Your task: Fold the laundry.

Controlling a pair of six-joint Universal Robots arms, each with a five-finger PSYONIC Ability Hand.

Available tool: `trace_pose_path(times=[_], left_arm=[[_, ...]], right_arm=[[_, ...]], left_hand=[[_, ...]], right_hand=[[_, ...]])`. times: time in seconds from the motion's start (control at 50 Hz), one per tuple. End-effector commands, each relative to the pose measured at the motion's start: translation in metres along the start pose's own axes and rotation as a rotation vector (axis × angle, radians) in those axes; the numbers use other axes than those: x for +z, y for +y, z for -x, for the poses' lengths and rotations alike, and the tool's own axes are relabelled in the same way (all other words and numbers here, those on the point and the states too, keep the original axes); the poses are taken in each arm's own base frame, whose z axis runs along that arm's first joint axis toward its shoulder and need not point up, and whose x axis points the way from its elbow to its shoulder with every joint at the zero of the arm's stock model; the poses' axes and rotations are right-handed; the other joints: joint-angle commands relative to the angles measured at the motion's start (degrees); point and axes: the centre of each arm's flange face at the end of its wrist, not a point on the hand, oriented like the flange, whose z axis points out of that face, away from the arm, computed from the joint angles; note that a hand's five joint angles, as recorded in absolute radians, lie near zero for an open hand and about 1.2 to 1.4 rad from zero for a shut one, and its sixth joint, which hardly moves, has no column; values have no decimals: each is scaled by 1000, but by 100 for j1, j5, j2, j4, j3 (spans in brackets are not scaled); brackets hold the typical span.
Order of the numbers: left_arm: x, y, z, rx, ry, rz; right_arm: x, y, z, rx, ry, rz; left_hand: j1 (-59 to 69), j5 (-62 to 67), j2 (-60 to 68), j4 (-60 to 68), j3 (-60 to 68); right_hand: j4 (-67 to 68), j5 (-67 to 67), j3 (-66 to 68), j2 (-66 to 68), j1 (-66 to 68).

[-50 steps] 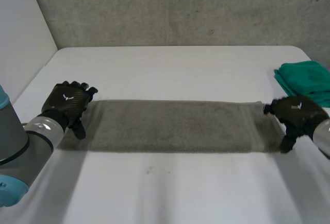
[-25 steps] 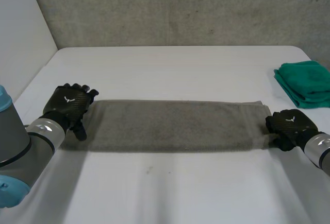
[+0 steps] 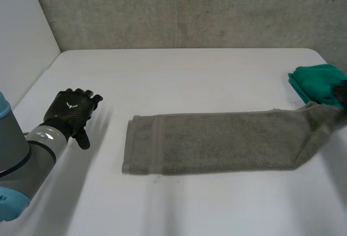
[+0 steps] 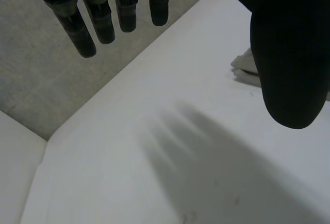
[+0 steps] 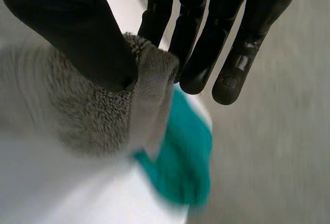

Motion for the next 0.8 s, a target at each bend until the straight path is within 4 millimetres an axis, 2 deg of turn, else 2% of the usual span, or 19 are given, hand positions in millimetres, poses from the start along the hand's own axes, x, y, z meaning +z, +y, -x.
trace_pose_path(times=[0.02, 0.04, 0.1, 0.12, 0.16, 0.18, 0.2, 0.28, 0.3, 0.32, 0.34, 0.36, 0.4, 0.48, 0.52, 0.58, 0.66, 0.76, 0.8], left_arm=[[-3, -7, 4, -4, -16, -22], [-3, -7, 4, -7, -15, -24], [-4, -9, 6, -23, -20, -31], [-4, -9, 6, -28, -20, -32], [-4, -9, 5, -37, -18, -31], [-4, -9, 5, -38, -18, -31], [-4, -10, 5, -38, -17, -32], [-5, -10, 2, -38, -7, -33], [-5, -11, 1, -36, -5, -36], [-5, -11, 1, -36, -5, -36], [-5, -11, 2, -35, -6, -38], [-5, -11, 2, -35, -7, -40], [-4, -14, 2, -33, -6, -48], [-3, -22, -2, -27, 5, -76], [-3, -30, -8, -21, 22, -102], [-3, -34, -21, -12, 58, -117], [-4, -40, -48, 6, 136, -141], [-6, -40, -83, 31, 226, -151], [-6, -41, -88, 34, 238, -154]], right_arm=[[-14, -119, 82, 30, -199, -380], [-22, -142, 110, 21, -264, -458], [-36, -168, 157, 11, -373, -554], [-49, -184, 186, 3, -447, -613], [-60, -195, 215, -2, -521, -649], [-65, -197, 225, -4, -549, -657], [-71, -196, 247, -5, -610, -657], [-77, -176, 291, -15, -747, -580], [-79, -173, 295, -15, -767, -560], [-80, -171, 299, -17, -784, -543], [-81, -170, 299, -16, -793, -525], [-82, -169, 297, -3, -811, -496], [-82, -170, 293, 17, -817, -475], [-59, -168, 254, 129, -704, -373], [-37, -149, 217, 208, -578, -257], [-31, -119, 184, 263, -491, -113], [-41, -90, 172, 287, -476, -12], [-52, -69, 177, 313, -522, 24], [-53, -62, 177, 325, -528, 33]], left_hand=[[-84, -282, -174, -171, -202], [-84, -282, -174, -171, -202], [-84, -282, -174, -171, -202], [-84, -282, -174, -171, -202], [-84, -282, -174, -171, -202], [-84, -282, -174, -171, -202], [-84, -282, -174, -171, -202], [-84, -282, -174, -171, -202], [-84, -282, -174, -171, -202], [-84, -282, -174, -171, -202], [-84, -282, -174, -171, -202], [-84, -282, -174, -171, -202], [-84, -282, -174, -171, -202], [-84, -282, -174, -171, -202], [-84, -282, -174, -171, -202], [-84, -282, -174, -171, -202], [-84, -282, -174, -171, -202], [-84, -282, -174, -171, -202], [-84, -282, -174, -171, -202]], right_hand=[[1194, 1319, 1229, 1252, 2447], [1194, 1319, 1229, 1252, 2447], [1194, 1319, 1229, 1252, 2447], [1194, 1319, 1229, 1252, 2447], [1194, 1319, 1229, 1252, 2447], [1194, 1319, 1229, 1252, 2447], [1194, 1319, 1229, 1252, 2447], [1194, 1319, 1229, 1252, 2447], [1194, 1319, 1229, 1252, 2447], [201, 326, 235, 259, 1453], [-1291, -1166, -1257, -1233, -39], [-3954, -3829, -3919, -3896, -2701], [-5806, -5681, -5771, -5748, -4553], [-5806, -5681, -5771, -5748, -4553], [-5806, -5681, -5771, -5748, -4553], [-5806, -5681, -5771, -5748, -4553], [-5806, -5681, -5771, -5748, -4553], [-5806, -5681, -5771, -5748, -4553], [-5314, -5189, -5280, -5256, -4062]])
